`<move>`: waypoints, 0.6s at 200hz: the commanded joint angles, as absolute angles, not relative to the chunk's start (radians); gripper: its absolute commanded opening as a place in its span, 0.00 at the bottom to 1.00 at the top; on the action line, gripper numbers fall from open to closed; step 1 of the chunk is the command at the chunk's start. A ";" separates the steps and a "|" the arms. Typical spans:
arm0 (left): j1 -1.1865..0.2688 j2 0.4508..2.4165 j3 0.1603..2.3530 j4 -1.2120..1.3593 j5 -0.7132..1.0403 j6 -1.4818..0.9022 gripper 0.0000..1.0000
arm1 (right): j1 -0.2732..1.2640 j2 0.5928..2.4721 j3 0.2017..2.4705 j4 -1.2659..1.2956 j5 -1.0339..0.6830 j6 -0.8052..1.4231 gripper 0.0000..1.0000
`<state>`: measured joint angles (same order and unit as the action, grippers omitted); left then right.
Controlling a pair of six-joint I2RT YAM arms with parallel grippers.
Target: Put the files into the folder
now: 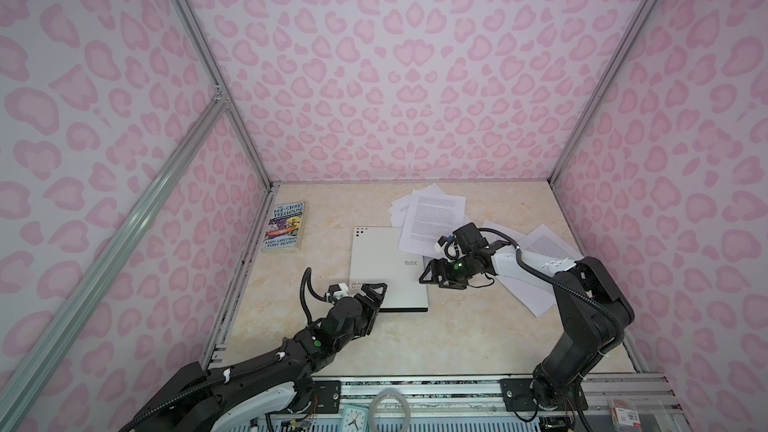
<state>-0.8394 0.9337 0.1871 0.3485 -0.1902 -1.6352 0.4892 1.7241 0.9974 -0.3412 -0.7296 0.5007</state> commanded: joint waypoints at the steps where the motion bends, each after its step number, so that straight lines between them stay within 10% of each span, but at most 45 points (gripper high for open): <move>1: -0.839 0.919 0.202 0.377 -0.214 -1.614 0.97 | 0.494 1.738 1.000 -0.321 -0.769 0.493 0.87; 120: -0.841 0.943 0.233 0.379 -0.199 -1.594 0.98 | 0.540 1.779 1.029 -0.274 -0.859 0.501 0.81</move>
<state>-0.8398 0.9424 0.2169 0.3412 -0.1905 -1.6024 0.5369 1.7672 1.0264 -0.2924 -0.8345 0.5041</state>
